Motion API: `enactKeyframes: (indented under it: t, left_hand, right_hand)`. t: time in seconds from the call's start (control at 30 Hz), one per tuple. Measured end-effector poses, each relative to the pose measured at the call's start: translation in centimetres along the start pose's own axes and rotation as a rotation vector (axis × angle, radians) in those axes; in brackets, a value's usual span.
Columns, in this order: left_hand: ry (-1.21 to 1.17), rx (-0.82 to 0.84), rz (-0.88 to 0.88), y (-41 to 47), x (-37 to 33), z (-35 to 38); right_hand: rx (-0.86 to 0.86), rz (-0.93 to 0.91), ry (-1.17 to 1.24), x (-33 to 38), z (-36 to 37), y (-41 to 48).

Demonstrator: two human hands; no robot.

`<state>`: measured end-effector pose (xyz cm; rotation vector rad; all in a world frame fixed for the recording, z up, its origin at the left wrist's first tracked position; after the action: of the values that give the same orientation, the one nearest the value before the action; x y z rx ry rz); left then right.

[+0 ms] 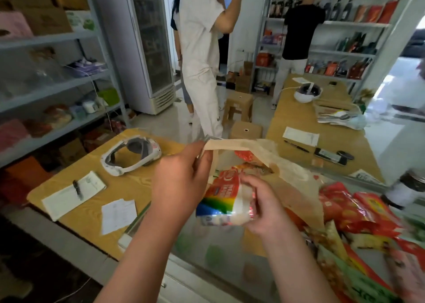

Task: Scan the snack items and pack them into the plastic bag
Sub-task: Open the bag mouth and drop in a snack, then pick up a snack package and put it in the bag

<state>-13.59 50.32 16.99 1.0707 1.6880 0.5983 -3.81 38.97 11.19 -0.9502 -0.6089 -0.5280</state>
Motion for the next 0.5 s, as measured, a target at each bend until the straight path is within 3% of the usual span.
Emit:
enactKeyframes:
  t: [0.23, 0.33, 0.4, 0.5]
  left_hand:
    - [0.016, 0.214, -0.004, -0.5, 0.7, -0.1]
    - [-0.011, 0.182, -0.015, -0.9, -0.2, -0.2]
    - [-0.045, 0.133, -0.044, -0.9, -1.0, -0.1]
    - [-0.060, 0.068, -0.044, -0.6, -2.2, 0.1]
  right_hand:
    - [-0.057, -0.222, 0.147, 5.3, -2.0, 0.6]
    - [-0.165, -0.304, 0.292, 7.5, -2.5, 1.9]
    - [-0.203, -0.263, 0.383, 7.0, -2.0, 2.5]
    - [-0.194, -0.139, 0.279, 3.9, -0.4, 4.4]
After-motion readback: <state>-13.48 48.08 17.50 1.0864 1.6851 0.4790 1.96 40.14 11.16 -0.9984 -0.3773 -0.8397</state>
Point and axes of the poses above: each hand's wrist, its own y-axis towards the middle knuckle, its own z-axis out of the palm, x = y × z, the point moved 2 cm from there along y, towards the middle knuckle, and after that the axes turned 11 degrees about -x, right-handed, at the moved point
